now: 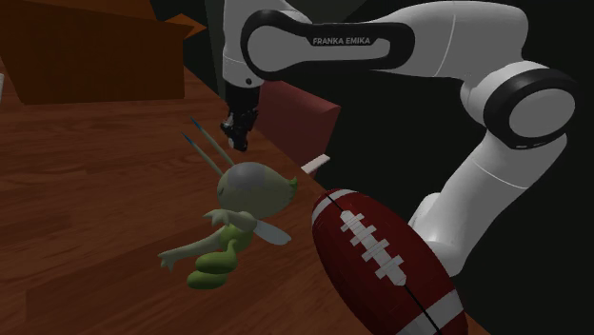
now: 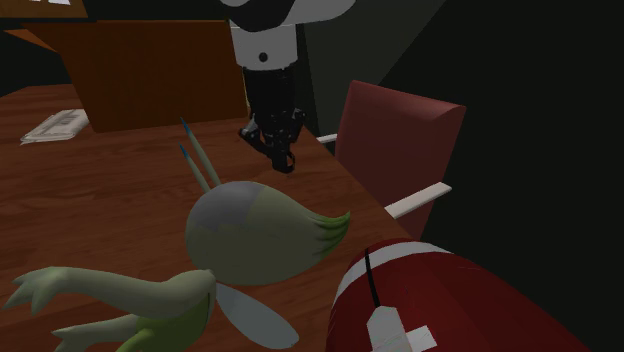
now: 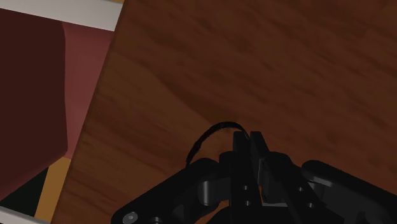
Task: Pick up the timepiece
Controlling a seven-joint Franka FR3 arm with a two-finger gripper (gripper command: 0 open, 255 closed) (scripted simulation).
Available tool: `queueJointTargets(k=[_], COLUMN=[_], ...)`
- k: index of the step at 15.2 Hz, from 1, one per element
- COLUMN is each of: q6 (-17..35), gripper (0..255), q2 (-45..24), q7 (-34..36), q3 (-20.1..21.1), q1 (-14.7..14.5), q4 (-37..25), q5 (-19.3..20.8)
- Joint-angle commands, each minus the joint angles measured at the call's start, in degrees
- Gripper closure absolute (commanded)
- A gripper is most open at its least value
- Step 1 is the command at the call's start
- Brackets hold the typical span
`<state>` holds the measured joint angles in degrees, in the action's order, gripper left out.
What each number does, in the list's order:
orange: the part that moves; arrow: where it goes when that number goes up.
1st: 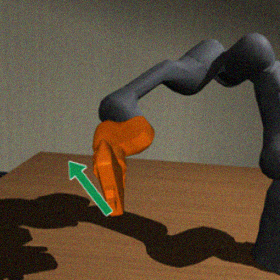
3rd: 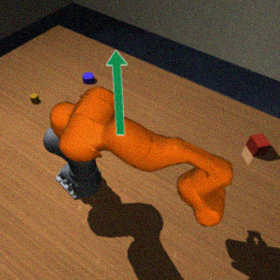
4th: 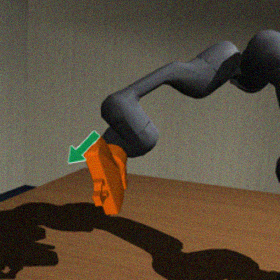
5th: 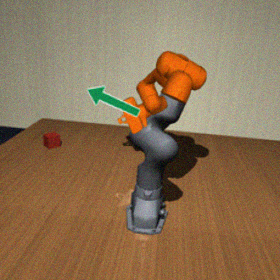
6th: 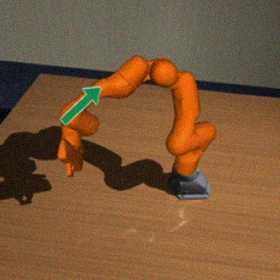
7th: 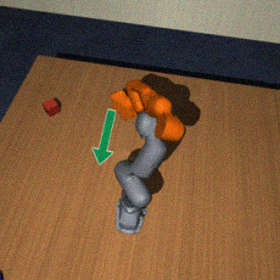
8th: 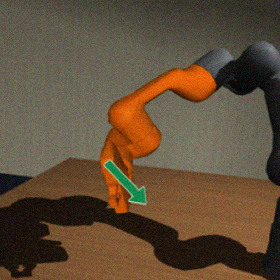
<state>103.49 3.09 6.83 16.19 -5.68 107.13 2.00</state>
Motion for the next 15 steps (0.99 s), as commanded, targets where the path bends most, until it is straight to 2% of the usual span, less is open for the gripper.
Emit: queueJointTargets(k=[1, 13, 15], q6=[-1.30, -10.71, -10.83], gripper=[255, 255, 255], q2=[0.04, -0.80, -0.82], q7=[-0.12, -0.33, -0.33], q3=[-0.04, 0.02, 0.02], q1=[0.04, 0.01, 0.00], q4=[-1.26, -11.48, -11.62], q5=[-0.01, 0.17, 0.18])
